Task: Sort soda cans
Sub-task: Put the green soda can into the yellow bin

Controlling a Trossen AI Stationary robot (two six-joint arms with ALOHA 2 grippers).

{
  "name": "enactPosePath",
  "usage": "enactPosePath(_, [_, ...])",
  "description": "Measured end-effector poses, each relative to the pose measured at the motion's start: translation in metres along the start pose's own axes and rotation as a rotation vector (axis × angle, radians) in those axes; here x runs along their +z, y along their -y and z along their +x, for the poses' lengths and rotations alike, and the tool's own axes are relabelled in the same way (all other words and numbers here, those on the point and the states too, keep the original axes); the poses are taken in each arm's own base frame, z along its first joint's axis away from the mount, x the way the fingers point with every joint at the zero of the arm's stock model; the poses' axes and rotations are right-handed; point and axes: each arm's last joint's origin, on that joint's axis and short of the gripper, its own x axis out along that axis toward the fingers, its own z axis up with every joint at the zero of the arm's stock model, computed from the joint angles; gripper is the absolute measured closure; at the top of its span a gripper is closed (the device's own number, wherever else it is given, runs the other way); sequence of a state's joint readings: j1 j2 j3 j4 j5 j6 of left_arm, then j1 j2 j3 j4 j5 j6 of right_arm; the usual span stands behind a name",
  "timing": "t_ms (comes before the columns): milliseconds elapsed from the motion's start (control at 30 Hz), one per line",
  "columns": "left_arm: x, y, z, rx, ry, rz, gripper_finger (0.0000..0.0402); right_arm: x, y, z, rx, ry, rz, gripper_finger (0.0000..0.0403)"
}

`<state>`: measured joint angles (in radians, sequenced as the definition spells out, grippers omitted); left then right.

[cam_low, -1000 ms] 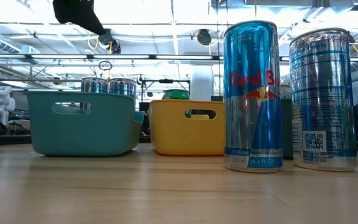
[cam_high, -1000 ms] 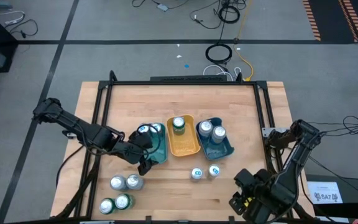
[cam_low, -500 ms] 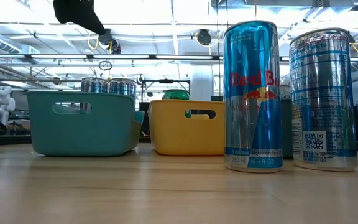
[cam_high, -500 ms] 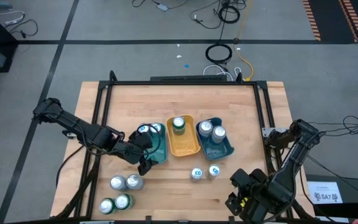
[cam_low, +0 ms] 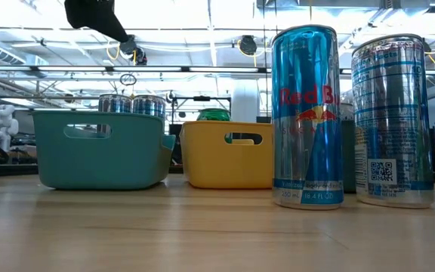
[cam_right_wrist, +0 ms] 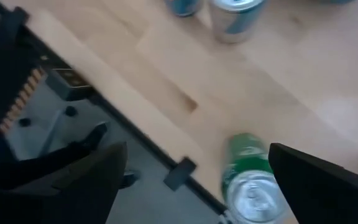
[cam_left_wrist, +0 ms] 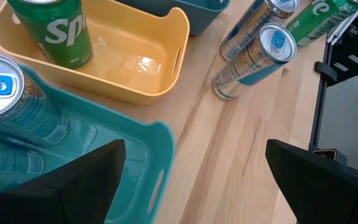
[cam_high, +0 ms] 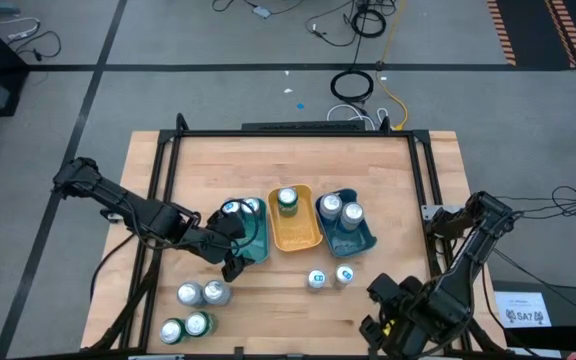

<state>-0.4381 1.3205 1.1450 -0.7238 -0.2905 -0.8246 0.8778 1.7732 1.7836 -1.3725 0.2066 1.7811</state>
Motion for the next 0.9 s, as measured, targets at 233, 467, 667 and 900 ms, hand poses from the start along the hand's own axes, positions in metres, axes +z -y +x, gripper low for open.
enactPosePath(233, [0.0,0.0,0.0,0.0,0.001,-0.001,0.0006,-0.006,-0.005,0.017,-0.058,-0.016,-0.115,0.0022])
enactPosePath(467, [0.001,0.0,0.0,0.009,0.019,-0.009,0.0006,-0.013,0.007,0.044,-0.214,-0.128,-0.159,0.0022])
enactPosePath(667, [0.001,0.0,0.0,0.01,0.03,-0.012,0.0006,-0.024,0.016,0.071,-0.232,-0.196,-0.184,0.0023])
enactPosePath(900, [0.002,0.0,0.0,0.012,0.033,-0.013,0.0006,-0.032,0.026,0.093,-0.239,-0.254,-0.221,0.0023])
